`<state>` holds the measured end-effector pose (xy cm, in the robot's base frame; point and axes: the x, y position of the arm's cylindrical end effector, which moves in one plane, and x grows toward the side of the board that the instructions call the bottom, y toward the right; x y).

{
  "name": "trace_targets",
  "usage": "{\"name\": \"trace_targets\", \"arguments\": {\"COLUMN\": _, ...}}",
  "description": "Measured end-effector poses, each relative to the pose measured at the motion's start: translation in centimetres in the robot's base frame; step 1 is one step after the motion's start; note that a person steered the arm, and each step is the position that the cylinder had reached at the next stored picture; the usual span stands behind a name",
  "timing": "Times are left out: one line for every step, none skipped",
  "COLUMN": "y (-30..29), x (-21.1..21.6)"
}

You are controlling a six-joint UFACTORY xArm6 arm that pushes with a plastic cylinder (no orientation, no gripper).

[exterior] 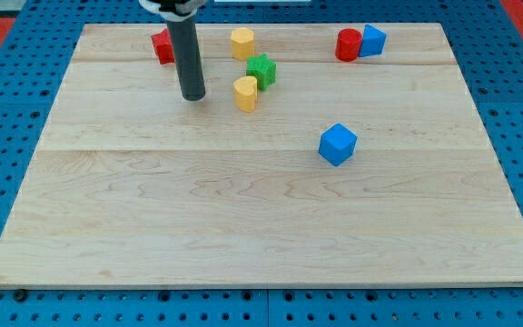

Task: Push the yellow heart to the top of the blue cube

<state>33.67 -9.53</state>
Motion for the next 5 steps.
{"name": "trace_targets", "arguments": {"y": 2.9, "x": -0.8}}
{"name": "trace_targets", "arguments": {"y": 3.6, "x": 1.3}}
{"name": "trace_targets", "arguments": {"y": 7.8, "x": 1.7}}
{"name": "trace_targets", "arguments": {"y": 8.3, "x": -0.4}}
{"name": "trace_targets", "arguments": {"y": 10.2, "x": -1.6}}
